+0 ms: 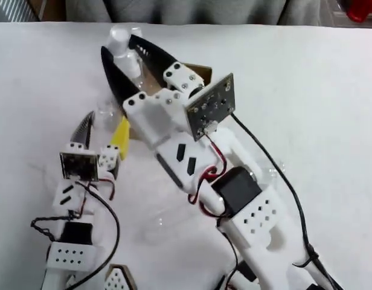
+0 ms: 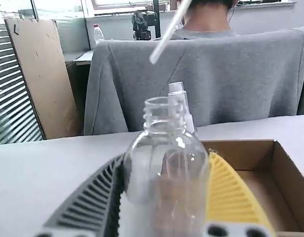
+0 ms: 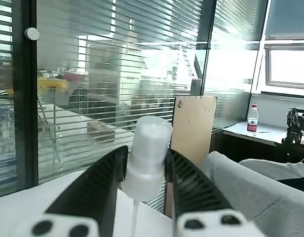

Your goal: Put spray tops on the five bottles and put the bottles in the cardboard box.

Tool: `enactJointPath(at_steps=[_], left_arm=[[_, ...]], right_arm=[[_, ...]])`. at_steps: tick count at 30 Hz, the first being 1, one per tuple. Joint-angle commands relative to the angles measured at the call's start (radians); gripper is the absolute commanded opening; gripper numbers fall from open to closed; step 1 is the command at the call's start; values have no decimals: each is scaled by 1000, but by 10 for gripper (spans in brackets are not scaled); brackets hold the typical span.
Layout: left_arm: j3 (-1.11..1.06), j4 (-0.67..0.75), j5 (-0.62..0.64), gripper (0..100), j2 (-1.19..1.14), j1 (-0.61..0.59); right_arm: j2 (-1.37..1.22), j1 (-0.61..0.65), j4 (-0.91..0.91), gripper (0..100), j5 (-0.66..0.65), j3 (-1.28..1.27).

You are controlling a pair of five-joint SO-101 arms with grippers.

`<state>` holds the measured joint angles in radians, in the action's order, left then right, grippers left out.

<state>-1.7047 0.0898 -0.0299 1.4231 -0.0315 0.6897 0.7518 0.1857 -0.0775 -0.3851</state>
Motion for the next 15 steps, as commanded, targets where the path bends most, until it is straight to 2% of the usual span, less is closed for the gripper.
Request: enactJointPath(at_steps=[1, 9, 15], left_arm=[[6, 41, -2, 24, 16, 2], [6, 38, -2, 24, 16, 2], [6, 37, -2, 24, 16, 2]], right_arm=[[12, -15, -24, 15, -2, -8], [12, -21, -25, 15, -3, -14], [-22, -18, -30, 15, -107, -35]])
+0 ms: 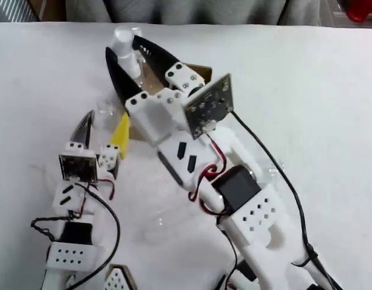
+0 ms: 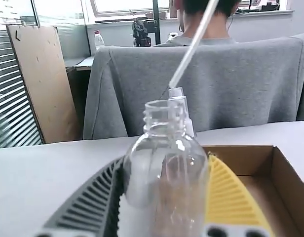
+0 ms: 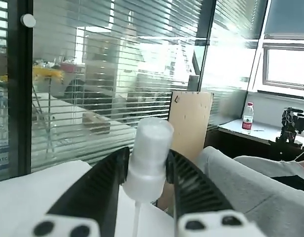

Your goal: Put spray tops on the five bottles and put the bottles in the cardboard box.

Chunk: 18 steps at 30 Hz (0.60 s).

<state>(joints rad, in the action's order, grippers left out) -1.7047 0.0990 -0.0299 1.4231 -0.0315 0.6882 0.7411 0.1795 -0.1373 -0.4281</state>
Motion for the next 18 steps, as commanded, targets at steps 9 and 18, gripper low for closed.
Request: enactJointPath(at_steps=[9, 18], left_arm=[[6, 26, -2, 24, 16, 2], [6, 26, -2, 24, 16, 2]], right_arm=[[-136, -10, -76, 15, -51, 12], [-142, -8, -59, 15, 83, 48]])
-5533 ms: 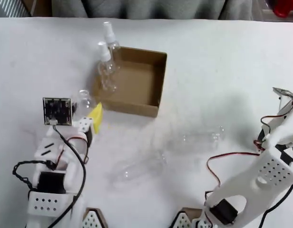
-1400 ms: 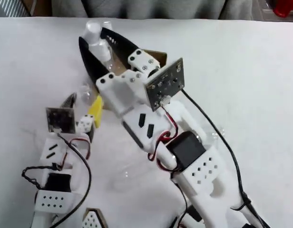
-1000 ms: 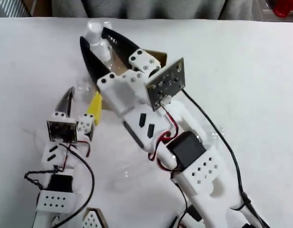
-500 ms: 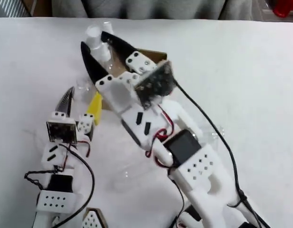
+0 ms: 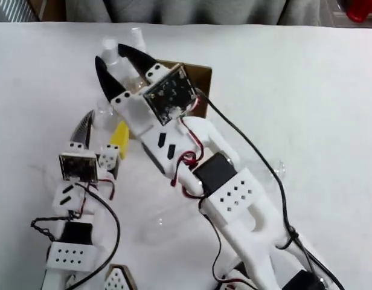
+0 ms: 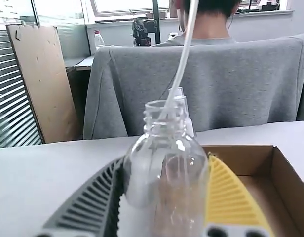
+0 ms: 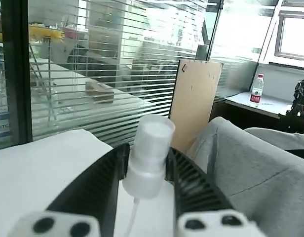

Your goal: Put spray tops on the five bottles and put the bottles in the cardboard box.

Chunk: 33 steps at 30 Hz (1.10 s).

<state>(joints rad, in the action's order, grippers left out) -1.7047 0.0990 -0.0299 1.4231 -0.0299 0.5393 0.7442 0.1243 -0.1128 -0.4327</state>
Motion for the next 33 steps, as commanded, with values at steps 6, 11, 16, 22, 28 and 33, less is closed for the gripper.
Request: enactJointPath(at_steps=[6, 11, 16, 22, 28, 33], left_arm=[[6, 25, -2, 24, 12, -1], [6, 25, -2, 24, 12, -1], [6, 25, -2, 24, 12, 1], [6, 25, -2, 24, 12, 1], [6, 25, -2, 24, 12, 1], [6, 25, -2, 24, 12, 1]], right_arm=[[5, -8, 65, 15, 173, 94], [4, -7, 67, 15, 206, 92], [-15, 7, 67, 15, 199, 87], [-101, 15, 61, 15, 199, 95], [-145, 42, 67, 15, 198, 95], [-194, 47, 67, 15, 198, 97]])
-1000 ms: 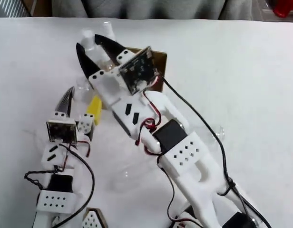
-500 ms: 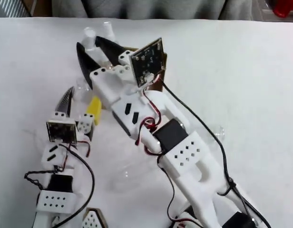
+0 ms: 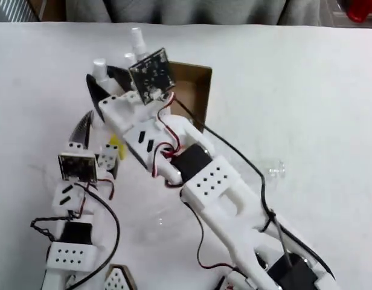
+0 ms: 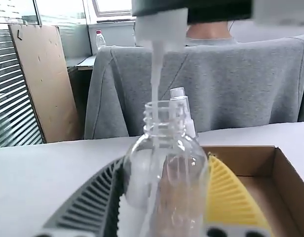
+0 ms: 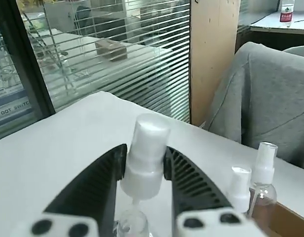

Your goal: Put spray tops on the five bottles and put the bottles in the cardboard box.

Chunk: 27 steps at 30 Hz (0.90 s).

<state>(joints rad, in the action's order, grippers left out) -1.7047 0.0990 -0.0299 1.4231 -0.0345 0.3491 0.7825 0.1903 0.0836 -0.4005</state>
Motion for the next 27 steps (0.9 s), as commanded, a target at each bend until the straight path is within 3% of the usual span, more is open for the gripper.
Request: enactJointPath(at_steps=[1, 5, 13, 20, 27], left_arm=[[6, 25, -2, 24, 12, 5], [6, 25, -2, 24, 15, 5], [6, 25, -2, 24, 12, 5], [6, 25, -2, 24, 12, 5], [6, 25, -2, 24, 12, 5]], right_arm=[[-10, 8, 1, 15, 2, 64], [-22, 8, 12, 15, 0, 64], [-24, 28, 237, 18, -46, 157], [-24, 58, 240, 19, -46, 155], [-24, 58, 275, 172, -49, 155]])
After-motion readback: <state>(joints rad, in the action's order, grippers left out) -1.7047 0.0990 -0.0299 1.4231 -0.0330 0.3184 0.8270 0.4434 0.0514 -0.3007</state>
